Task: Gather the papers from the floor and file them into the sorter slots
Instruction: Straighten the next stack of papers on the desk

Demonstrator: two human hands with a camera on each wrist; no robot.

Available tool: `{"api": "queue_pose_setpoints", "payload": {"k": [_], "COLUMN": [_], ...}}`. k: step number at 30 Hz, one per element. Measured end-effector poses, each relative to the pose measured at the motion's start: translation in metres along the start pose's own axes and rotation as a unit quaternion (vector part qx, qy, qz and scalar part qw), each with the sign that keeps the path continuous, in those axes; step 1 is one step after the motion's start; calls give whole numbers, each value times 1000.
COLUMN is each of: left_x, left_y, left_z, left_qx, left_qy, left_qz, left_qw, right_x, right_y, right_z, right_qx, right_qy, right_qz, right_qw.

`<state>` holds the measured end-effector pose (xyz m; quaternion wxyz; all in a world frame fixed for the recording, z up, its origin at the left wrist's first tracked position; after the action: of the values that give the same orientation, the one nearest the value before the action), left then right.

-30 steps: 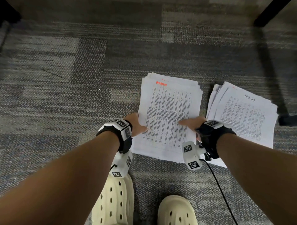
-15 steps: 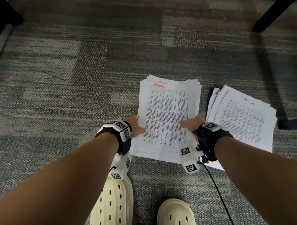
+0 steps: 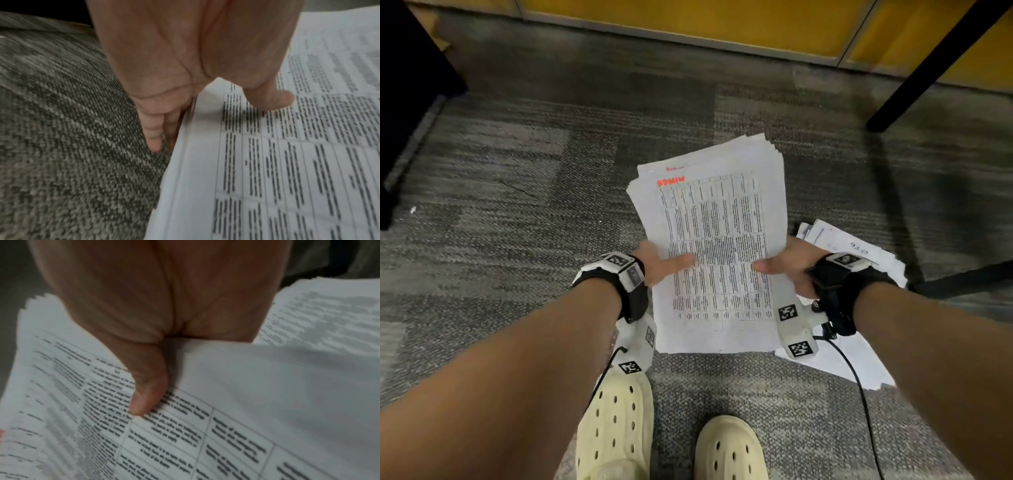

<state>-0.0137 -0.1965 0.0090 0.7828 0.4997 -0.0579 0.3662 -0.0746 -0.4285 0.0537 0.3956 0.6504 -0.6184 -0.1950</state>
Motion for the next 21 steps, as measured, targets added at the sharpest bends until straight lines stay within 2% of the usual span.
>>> {"api": "queue_pose_setpoints", "payload": {"k": [2, 4, 7, 10, 14, 21], "left_x": [26, 47, 72, 101, 139, 170], "left_y": [28, 58, 97, 151, 226, 352], "left_z": [12, 19, 16, 19, 30, 69], "left_qx": [-9, -15, -39, -94, -207, -293], "left_qy": [5, 23, 127, 183, 222, 225], "left_qz": [12, 28, 48, 61, 118, 117], "left_qw": [1000, 999, 990, 977, 945, 922], "right_x": [2, 4, 7, 5, 7, 25], "right_y": [22, 40, 68, 115, 187, 329], "right_z": [-22, -36, -55, -81, -113, -163], "right_qx": [20, 29, 54, 87, 127, 221], "right_qy": [32, 66, 82, 77, 71, 104], "right_qz": [-20, -5, 16, 12, -20, 1], "right_qw": [999, 997, 995, 993, 989, 970]}}
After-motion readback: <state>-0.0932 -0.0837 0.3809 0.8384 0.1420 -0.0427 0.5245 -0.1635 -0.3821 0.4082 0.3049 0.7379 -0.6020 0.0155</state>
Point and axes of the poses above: each hand's wrist, its own y-axis away from the middle knuckle, its own x-axis out of the back of the hand, z = x × y, the point moved 2 cm from there along -y, towards the middle knuckle, and after that the axes turned 7 degrees about -z, right-handed, at the moved point
